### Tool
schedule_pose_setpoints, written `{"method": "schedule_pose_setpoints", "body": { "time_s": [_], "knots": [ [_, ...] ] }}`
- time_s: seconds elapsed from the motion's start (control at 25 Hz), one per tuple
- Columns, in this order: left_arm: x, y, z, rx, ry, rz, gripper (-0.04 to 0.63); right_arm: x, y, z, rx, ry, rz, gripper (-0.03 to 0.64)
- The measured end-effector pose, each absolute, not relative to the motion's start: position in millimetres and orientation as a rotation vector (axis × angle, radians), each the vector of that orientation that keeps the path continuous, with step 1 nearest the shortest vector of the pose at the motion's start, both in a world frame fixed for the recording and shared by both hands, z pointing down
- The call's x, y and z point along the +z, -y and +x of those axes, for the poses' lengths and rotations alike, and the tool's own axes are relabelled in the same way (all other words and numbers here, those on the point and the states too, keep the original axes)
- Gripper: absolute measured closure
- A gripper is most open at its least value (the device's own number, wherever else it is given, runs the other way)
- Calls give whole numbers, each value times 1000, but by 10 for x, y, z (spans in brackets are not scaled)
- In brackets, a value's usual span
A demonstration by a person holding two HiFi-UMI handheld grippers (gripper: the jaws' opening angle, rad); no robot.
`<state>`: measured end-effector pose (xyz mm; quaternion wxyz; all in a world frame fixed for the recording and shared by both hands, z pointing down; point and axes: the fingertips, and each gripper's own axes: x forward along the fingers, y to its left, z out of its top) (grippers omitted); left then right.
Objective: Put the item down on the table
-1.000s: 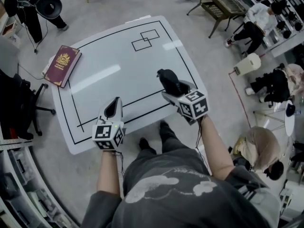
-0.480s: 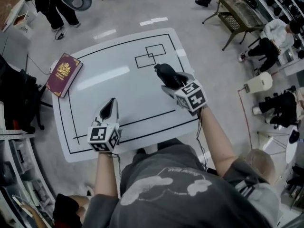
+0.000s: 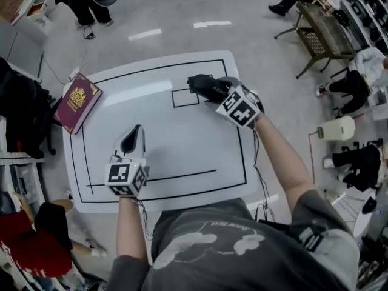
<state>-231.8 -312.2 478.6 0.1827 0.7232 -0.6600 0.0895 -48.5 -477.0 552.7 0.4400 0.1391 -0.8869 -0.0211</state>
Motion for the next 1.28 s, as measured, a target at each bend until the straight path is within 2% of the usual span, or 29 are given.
{"method": "schedule_pose_setpoints", "body": {
  "time_s": [0.44,0.68,1.28],
  "knots": [
    [4807,3742,-2522,260,1918,1987,592,5754,5615,-862,-254,2165,84,275],
    [4917,3975,-2468,258,1903,1988,592,5942,5742,-964,-317,2055,-68,275],
    [5102,4058,-2336,273,1856,1980,592,6129,5846,-959,-310,2032,-115,262]
  ]
}}
